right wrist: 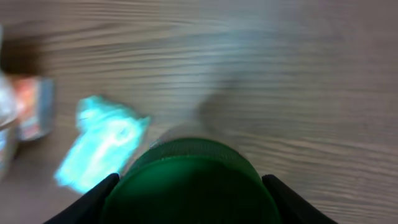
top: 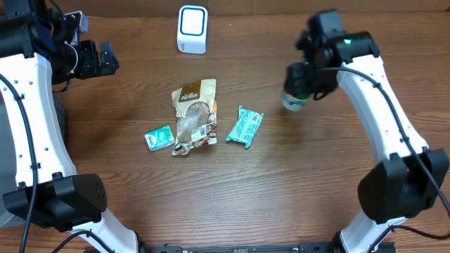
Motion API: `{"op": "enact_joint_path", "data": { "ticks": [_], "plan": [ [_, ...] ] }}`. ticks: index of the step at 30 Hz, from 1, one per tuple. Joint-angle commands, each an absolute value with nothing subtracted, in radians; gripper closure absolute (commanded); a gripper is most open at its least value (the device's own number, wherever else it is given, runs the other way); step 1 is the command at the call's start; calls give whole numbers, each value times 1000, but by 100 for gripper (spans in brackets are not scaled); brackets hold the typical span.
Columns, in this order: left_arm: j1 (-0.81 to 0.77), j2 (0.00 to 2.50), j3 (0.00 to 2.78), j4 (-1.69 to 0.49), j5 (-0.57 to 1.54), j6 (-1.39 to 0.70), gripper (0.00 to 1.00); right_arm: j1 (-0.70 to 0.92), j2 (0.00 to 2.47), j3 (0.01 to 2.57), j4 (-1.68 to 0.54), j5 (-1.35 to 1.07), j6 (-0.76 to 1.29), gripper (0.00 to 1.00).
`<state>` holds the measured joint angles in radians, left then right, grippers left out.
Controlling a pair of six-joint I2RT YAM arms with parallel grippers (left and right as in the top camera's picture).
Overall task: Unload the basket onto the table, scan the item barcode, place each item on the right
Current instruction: 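Move the jar right and set it down on the table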
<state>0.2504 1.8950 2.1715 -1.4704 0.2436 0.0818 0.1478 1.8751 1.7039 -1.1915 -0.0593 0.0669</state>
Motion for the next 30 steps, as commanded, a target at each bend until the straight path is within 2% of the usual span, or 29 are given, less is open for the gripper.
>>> {"op": "enact_joint_path", "data": {
  "ticks": [1,5,12,18,23,25,30],
  "plan": [
    [252,1893,2173,-1469,252,97,0,69,1858,1605,-1102,-45,160,68],
    [252,1893,2173,-1469,252,97,0,1,1858,1510,-999,-1,160,68],
    [252,1893,2173,-1469,252,97,0,-14,1859,1455,-978,201,160,68],
    [252,1893,2173,-1469,252,97,0,-14,1860,1386,-870,209,160,68],
    [252,1893,2173,-1469,252,97,0,-14,1860,1380,-873,203,161,54],
    [252,1893,2173,-1469,252,97,0,-14,1860,1380,-878,189,161,42],
    [252,1893,2173,-1468,252,97,0,-14,1860,1380,-885,165,160,22]
  ]
}}
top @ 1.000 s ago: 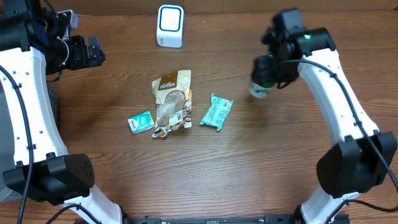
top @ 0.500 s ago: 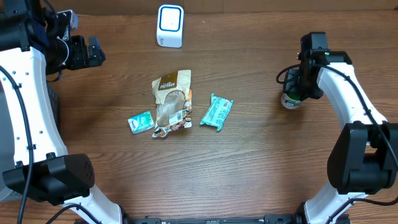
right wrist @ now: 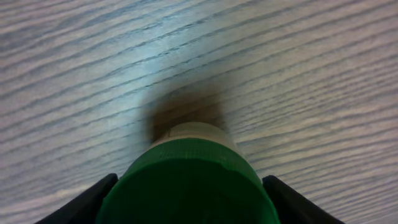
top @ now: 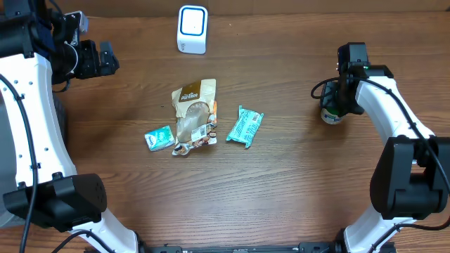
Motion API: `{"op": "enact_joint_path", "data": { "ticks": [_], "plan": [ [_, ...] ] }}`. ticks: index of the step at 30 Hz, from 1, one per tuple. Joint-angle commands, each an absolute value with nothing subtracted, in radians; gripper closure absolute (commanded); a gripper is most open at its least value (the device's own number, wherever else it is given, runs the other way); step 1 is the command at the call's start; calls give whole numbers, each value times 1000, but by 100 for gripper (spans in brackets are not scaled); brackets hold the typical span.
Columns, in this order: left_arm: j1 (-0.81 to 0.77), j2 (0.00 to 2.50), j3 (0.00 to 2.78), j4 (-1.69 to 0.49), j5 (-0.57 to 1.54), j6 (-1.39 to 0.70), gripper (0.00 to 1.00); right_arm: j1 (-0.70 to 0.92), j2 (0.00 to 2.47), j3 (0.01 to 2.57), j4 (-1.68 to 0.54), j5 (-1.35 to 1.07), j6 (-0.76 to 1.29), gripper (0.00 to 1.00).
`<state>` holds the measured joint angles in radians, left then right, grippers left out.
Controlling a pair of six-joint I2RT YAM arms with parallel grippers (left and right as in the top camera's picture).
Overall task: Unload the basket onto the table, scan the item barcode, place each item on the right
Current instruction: 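Move the jar right and set it down on the table, then reach the right gripper to the mint-green packet and grasp it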
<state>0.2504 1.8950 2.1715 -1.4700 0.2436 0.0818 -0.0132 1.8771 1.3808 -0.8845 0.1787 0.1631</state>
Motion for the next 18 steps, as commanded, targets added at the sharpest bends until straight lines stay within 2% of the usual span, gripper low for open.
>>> {"op": "enact_joint_path", "data": {
  "ticks": [1,3,8,13,18],
  "plan": [
    [252,1893,2173,-1468,253,97,1,-14,1860,1381,-885,159,161,14],
    [252,1893,2173,-1469,252,97,0,-14,1859,1386,-886,156,161,0],
    [252,1893,2173,-1469,252,97,0,-13,1858,1504,-992,152,215,0],
    [252,1893,2173,-1468,252,97,0,35,1853,1795,-1239,-25,222,0],
    [252,1893,2173,-1468,252,97,1,122,1853,1885,-1275,-204,240,0]
  ]
}}
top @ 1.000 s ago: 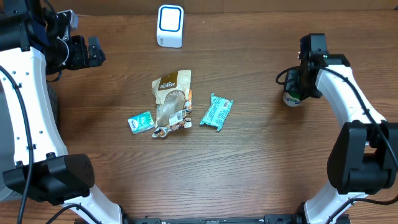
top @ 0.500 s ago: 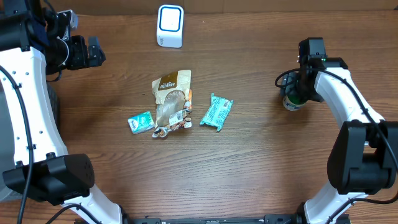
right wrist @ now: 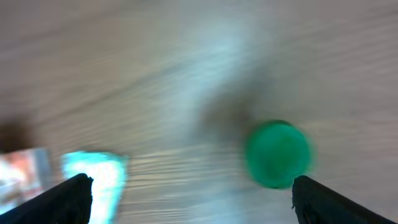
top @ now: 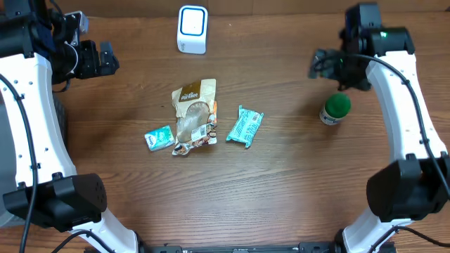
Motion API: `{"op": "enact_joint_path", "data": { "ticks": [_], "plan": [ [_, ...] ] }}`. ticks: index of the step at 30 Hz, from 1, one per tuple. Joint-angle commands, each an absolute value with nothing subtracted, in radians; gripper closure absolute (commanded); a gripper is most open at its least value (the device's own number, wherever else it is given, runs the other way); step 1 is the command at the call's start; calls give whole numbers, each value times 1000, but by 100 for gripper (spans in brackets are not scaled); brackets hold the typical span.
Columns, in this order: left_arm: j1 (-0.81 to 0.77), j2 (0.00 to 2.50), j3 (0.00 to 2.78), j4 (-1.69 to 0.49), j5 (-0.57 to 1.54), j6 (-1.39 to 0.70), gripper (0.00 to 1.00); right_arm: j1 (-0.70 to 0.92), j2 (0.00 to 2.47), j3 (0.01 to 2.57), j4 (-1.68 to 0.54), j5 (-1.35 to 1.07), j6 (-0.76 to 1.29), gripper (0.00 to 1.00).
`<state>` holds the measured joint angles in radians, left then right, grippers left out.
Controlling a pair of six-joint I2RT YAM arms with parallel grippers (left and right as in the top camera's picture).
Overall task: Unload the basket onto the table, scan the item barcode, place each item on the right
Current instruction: 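Reach the right gripper to the mint-green packet and grasp it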
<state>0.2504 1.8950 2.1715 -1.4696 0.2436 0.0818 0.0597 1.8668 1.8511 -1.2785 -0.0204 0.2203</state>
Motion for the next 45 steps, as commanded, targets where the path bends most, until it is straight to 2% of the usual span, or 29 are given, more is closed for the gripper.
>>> {"op": "enact_joint_path", "data": {
  "ticks": [1,4,8,9,12,13,19,40,43,45],
  "plan": [
    [252,1893,2173,-1469,252,97,0,139,1855,1880,-1261,-263,240,0],
    [252,1893,2173,-1468,252,97,1,199,1862,1842,-1204,-406,240,0],
    [252,1893,2173,-1469,252,97,0,321,1864,1723,-1097,-404,292,0],
    [252,1893,2173,-1469,252,97,1,342,1864,1694,-1069,-388,335,3],
    [252,1893,2173,-1468,252,97,0,426,1864,1549,-911,-338,553,32],
    [252,1893,2173,-1468,252,97,1,446,1864,1505,-858,-337,609,37],
    [252,1893,2173,-1469,252,97,0,519,1864,1329,-646,-295,774,53],
    [252,1893,2173,-1468,252,97,0,654,1931,1263,-557,-219,838,54],
    [252,1893,2173,-1468,252,97,0,656,1945,1263,-609,-216,825,52],
    [252,1893,2173,-1468,252,97,0,647,1943,1264,-633,-217,782,48]
  ]
}}
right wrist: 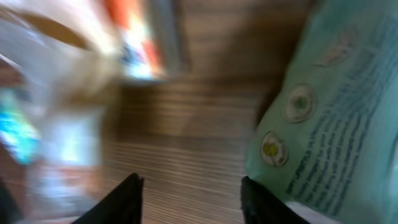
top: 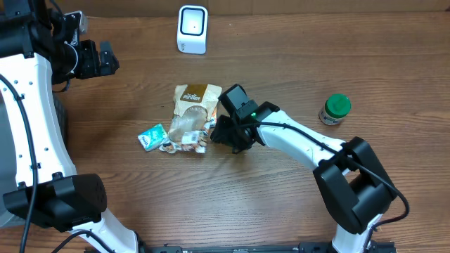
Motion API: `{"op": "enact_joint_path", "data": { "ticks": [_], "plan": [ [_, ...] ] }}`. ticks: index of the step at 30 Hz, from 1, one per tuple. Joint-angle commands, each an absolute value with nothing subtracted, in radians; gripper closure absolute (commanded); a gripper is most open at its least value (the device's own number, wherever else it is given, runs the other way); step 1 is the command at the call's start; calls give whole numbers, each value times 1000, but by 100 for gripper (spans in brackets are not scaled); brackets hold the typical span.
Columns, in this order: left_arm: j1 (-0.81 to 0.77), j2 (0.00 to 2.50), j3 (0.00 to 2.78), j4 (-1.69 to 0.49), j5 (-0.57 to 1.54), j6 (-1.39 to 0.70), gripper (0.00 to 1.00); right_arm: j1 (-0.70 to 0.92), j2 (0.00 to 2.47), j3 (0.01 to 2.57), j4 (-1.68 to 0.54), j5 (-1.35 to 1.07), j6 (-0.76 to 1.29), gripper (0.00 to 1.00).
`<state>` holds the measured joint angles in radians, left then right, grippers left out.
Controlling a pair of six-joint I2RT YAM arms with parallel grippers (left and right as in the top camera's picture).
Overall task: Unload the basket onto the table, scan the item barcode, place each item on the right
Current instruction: 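Reach the right gripper to the mint-green packet and grasp it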
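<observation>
The teal snack wrapper (right wrist: 323, 118) fills the right of the right wrist view; in the overhead view the arm hides it. My right gripper (right wrist: 194, 202) is open low over the table, its right finger (right wrist: 267, 202) at the wrapper's left edge and bare wood between the fingers. Overhead, the right gripper (top: 228, 133) sits just right of the brown snack bag (top: 190, 116). The white scanner (top: 192, 29) stands at the back. A green-capped bottle (top: 335, 109) stands upright at the right. My left gripper (top: 102, 60) hangs at the far left, away from everything.
A small teal packet (top: 150, 138) lies left of the snack bag. The snack bag (right wrist: 56, 93) shows blurred at the left of the right wrist view. The left arm's white links run down the left edge of the table (top: 281, 204).
My right arm has moved from the back right, above the bottle, to the middle, its open gripper down at the teal wrapper. The snack bag and small packet lie slightly further left.
My right gripper held the green-capped bottle in the air right of the wrapper. Then it had it standing on the table at the right. Then it was open above the bottle, which stayed there. Now it is open at the teal wrapper.
</observation>
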<state>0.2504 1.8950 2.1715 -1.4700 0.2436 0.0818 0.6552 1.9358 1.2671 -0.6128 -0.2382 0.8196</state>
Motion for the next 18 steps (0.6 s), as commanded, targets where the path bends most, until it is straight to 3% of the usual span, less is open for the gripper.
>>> {"op": "enact_joint_path", "data": {
  "ticks": [1,18],
  "plan": [
    [252,1893,2173,-1468,252,97,0,635,1943,1264,-647,-216,769,47],
    [252,1893,2173,-1468,252,97,0,347,1851,1288,-846,-264,428,41]
  ]
}}
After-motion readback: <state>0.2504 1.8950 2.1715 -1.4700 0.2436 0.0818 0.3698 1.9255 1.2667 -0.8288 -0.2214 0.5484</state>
